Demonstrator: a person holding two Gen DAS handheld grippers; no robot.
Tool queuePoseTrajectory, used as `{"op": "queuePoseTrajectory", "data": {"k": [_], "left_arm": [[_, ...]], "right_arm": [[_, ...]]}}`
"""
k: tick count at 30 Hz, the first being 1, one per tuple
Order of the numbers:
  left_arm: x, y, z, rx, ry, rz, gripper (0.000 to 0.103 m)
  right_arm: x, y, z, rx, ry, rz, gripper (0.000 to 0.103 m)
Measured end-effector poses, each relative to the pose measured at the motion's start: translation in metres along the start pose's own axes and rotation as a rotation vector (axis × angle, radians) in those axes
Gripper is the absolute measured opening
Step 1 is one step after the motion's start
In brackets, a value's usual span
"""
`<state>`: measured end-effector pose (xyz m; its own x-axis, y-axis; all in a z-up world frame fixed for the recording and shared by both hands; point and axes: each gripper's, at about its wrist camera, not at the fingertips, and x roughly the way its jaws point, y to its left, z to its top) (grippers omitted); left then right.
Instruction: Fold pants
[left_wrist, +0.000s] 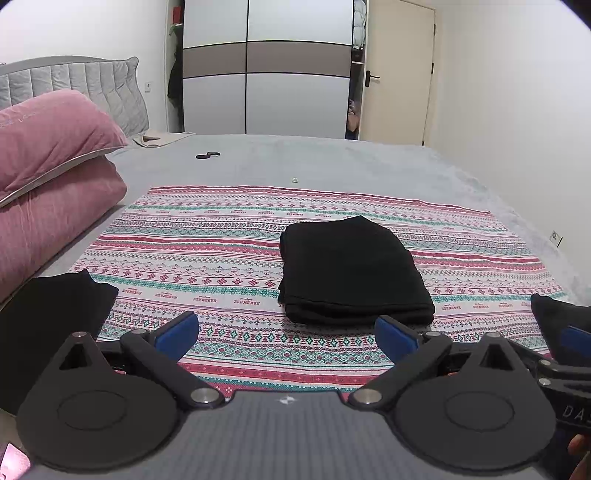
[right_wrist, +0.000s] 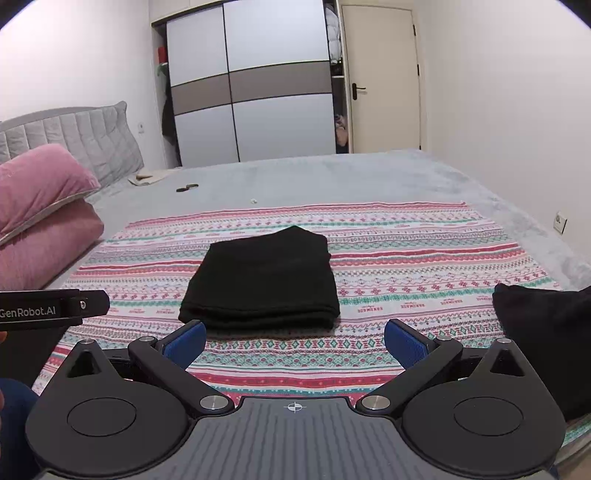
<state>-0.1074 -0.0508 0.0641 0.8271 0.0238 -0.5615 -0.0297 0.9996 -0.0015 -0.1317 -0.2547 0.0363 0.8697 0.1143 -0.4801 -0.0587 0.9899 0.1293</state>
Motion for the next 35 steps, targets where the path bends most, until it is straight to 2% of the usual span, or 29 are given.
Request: {"op": "queuePoseTrajectory", "data": {"k": [35], "left_arm": [[-0.0049, -0.0048, 0.0015, 0.016, -0.012, 0.033, 0.103]], "right_arm": [[0.0001, 0.0081, 0.0016, 0.000, 0.010, -0.016, 0.103]]}}
